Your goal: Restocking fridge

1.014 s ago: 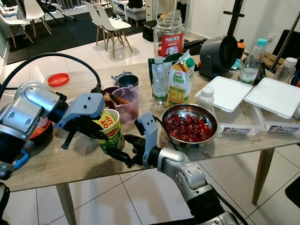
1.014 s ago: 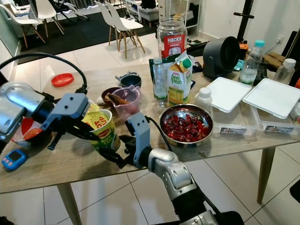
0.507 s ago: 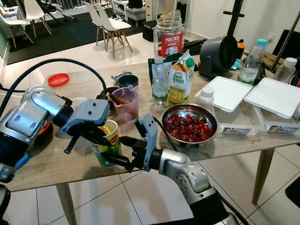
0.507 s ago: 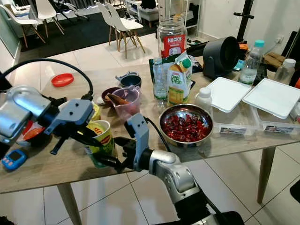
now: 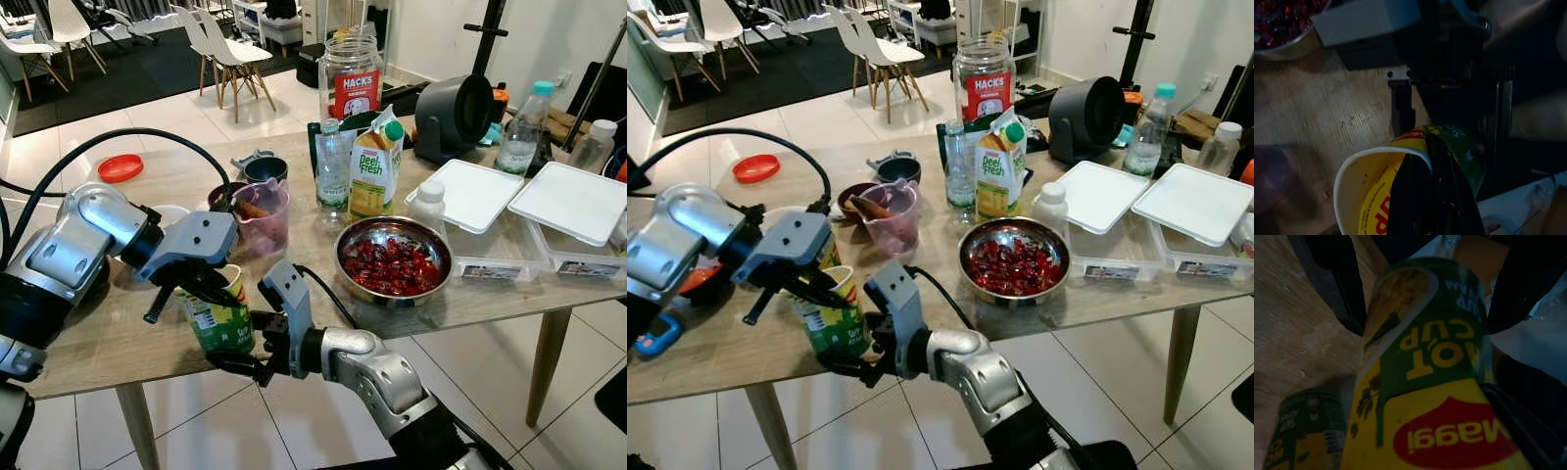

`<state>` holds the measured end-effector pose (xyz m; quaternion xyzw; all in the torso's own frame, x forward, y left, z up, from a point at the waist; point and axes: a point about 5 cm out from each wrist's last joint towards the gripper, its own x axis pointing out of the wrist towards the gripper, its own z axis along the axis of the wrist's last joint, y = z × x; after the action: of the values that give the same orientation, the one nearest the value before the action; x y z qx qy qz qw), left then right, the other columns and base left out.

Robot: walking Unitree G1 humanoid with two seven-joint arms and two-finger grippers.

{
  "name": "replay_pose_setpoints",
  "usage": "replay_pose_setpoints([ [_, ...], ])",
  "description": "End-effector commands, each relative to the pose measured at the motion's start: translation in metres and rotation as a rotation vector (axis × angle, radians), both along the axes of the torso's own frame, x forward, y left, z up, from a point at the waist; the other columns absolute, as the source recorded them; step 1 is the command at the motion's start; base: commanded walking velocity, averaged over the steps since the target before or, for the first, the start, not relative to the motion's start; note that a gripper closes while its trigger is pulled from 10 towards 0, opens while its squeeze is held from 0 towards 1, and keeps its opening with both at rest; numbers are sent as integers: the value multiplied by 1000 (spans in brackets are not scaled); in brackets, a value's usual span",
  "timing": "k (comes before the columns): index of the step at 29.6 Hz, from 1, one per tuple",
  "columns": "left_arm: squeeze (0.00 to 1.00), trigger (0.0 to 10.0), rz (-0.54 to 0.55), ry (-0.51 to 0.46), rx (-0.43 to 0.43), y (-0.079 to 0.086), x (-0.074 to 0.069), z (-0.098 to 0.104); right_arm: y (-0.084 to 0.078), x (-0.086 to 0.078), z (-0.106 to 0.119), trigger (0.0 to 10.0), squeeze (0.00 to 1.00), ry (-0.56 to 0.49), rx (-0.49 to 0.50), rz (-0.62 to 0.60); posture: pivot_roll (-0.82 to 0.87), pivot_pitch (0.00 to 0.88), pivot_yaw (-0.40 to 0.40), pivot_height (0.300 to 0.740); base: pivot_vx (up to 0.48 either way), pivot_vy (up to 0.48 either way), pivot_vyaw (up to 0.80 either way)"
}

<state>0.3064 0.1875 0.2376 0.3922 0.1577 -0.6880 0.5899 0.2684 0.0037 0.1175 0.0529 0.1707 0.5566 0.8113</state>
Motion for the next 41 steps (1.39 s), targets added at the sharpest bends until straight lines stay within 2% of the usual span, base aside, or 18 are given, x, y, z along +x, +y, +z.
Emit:
replay_pose_setpoints([
  [1, 0, 10000, 7, -33, 4, -4, 4, 0, 10, -4, 3, 10000, 0, 13, 16, 34, -9, 21, 83, 740, 0, 0, 0],
  [5, 0, 10000, 4, -34, -5, -6, 4, 1, 10, 0, 3, 10000, 0, 21, 26, 2, -9, 21, 83, 740, 0, 0, 0],
  [6, 0, 10000, 0, -36, -17, -8, 4, 2, 9, 5, 3, 10000, 0, 35, 25, -54, -10, 23, 83, 740, 0, 0, 0],
  [17, 0, 10000, -7, -59, -38, -14, 6, 5, 8, 19, -3, 10000, 0, 71, 11, -207, -8, 26, 82, 740, 0, 0, 0],
  [24, 0, 10000, -13, -75, -59, -19, 8, 8, 18, 23, 16, 10000, 0, 39, 186, -246, -7, 26, 83, 740, 0, 0, 0],
  [26, 0, 10000, -13, -76, -60, -19, 8, 9, 19, 23, 17, 10000, 0, 41, 203, -250, -6, 25, 83, 740, 0, 0, 0],
  [27, 0, 10000, -13, -78, -64, -19, 9, 9, 20, 23, 20, 7843, 0, 43, 242, -251, -5, 24, 82, 740, 0, 0, 0],
  [28, 0, 10000, -12, -79, -66, -20, 9, 9, 20, 23, 21, 0, 0, 46, 267, -255, -5, 24, 82, 740, 0, 0, 0],
  [31, 0, 10000, -8, -85, -70, -19, 10, 11, 22, 20, 25, 0, 0, 34, 322, -225, -1, 20, 82, 740, 0, 0, 0],
  [32, 0, 10000, -7, -85, -70, -19, 10, 12, 21, 20, 25, 4667, 0, 34, 322, -227, -1, 20, 82, 740, 0, 0, 0],
  [33, 0, 10000, -7, -85, -71, -19, 10, 12, 22, 20, 24, 10000, 0, 29, 322, -223, 0, 19, 81, 740, 0, 0, 0],
  [40, 0, 10000, -6, -81, -78, -17, 9, 13, 22, 16, 22, 10000, 0, 7, 311, -181, -1, 16, 81, 740, 0, 0, 0],
  [41, 784, 10000, -2, -74, -86, -17, 9, 14, 21, 15, 20, 10000, 0, 5, 305, -179, -1, 14, 81, 740, 0, 0, 0],
])
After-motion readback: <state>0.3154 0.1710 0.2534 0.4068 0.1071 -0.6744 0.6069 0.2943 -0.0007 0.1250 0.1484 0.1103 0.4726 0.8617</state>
